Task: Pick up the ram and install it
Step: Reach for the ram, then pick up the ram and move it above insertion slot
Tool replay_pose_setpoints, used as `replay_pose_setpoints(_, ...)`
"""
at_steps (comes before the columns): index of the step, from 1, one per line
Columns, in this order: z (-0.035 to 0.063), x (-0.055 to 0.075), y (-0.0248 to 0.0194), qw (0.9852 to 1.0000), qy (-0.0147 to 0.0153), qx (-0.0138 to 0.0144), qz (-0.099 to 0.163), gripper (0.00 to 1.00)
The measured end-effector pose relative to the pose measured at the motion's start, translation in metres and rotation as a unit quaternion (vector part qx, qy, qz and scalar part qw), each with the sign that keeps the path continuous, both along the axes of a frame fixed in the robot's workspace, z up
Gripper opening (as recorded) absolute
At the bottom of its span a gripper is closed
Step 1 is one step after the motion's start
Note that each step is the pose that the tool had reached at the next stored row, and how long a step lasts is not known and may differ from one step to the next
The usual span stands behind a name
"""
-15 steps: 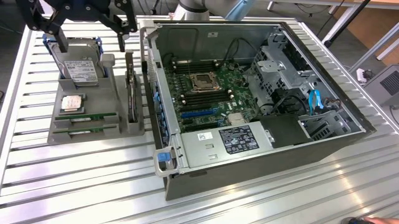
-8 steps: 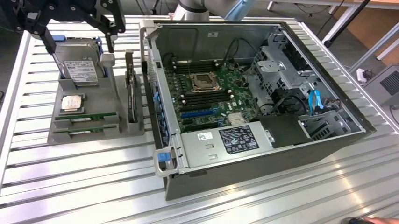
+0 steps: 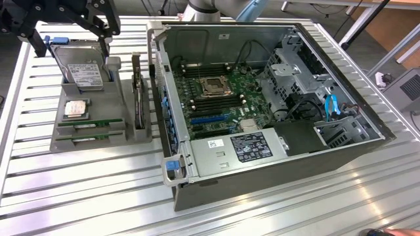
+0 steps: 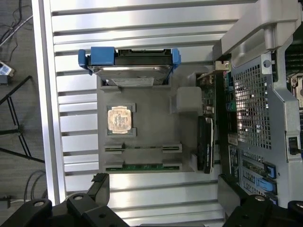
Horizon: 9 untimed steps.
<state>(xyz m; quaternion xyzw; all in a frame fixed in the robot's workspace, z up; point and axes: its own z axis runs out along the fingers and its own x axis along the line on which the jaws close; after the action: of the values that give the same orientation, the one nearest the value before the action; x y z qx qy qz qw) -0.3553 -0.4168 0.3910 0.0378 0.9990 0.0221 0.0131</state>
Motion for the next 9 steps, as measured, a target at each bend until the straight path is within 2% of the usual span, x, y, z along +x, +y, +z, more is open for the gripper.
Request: replay_pose_setpoints(9,0.0,-0.0001,0.0,1.0,0.0,0.0007,0.0,0.99)
